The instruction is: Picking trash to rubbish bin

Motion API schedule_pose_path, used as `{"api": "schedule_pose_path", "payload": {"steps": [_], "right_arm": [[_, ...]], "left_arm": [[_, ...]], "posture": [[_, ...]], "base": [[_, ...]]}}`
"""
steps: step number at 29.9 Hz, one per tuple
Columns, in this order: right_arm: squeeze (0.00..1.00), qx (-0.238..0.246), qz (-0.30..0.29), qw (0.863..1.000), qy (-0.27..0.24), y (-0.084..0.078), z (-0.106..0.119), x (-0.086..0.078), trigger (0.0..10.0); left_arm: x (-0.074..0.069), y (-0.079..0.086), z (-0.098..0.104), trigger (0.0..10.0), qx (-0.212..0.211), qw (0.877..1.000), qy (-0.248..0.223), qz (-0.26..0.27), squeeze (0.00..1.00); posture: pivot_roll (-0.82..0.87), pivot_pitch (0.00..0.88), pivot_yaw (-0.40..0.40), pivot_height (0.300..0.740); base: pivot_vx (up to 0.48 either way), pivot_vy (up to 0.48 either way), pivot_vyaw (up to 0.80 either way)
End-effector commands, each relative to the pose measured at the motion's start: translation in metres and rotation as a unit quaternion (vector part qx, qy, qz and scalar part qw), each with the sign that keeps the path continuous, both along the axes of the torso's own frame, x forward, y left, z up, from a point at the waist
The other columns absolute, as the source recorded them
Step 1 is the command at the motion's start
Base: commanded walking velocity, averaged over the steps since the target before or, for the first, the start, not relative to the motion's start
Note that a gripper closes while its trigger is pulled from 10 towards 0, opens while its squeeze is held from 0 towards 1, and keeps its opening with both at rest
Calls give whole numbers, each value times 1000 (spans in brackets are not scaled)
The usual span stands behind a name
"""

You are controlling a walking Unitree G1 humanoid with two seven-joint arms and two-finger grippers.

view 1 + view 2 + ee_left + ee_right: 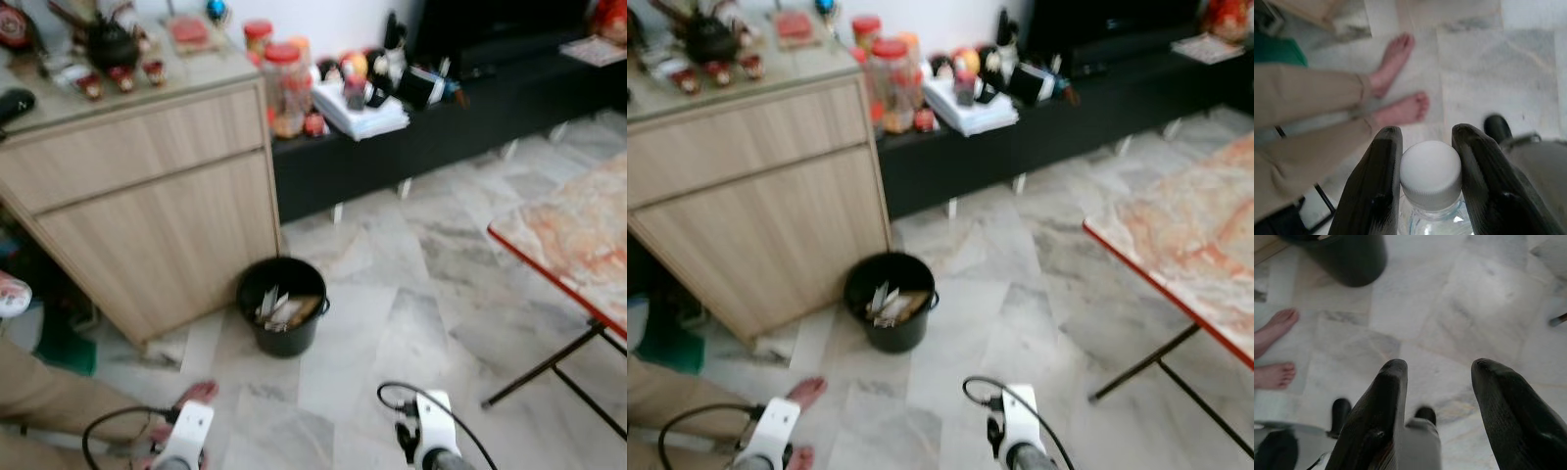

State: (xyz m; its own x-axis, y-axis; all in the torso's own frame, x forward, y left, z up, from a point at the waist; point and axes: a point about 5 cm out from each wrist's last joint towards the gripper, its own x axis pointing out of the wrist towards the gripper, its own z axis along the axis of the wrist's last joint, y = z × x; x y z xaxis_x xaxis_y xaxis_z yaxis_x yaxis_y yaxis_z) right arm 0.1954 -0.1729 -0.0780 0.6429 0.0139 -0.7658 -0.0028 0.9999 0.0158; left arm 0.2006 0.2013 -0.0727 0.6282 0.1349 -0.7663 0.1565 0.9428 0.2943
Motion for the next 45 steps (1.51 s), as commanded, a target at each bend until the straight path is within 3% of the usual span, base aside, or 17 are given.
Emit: {"api": "schedule_pose_path", "payload": {"steps": [1,21,27,39,45], "right_arm": [[0,-7,-8,1000,2,-7,0,-1,10000],[0,-7,5,1000,-1,-4,1,0,10000],[0,-13,12,1000,2,-4,0,0,10000],[0,-15,15,1000,4,-5,1,0,10000],[0,-14,18,1000,3,-3,1,1,10000]], "left_arm": [[-2,-6,-2,10000,-8,1000,5,0,0],[-2,-6,-2,10000,-7,1000,6,-2,0],[-2,-6,-2,10000,-7,1000,6,-4,0],[-1,-7,-2,10000,-6,1000,5,-6,0],[0,-7,-1,10000,-6,1000,3,-7,0]], "posture": [[51,75,18,740],[52,73,19,740],[52,73,19,740],[49,49,19,740],[51,37,18,740]], "base": [[322,0,0],[325,0,-136],[326,0,738],[324,0,0],[324,0,556]]}}
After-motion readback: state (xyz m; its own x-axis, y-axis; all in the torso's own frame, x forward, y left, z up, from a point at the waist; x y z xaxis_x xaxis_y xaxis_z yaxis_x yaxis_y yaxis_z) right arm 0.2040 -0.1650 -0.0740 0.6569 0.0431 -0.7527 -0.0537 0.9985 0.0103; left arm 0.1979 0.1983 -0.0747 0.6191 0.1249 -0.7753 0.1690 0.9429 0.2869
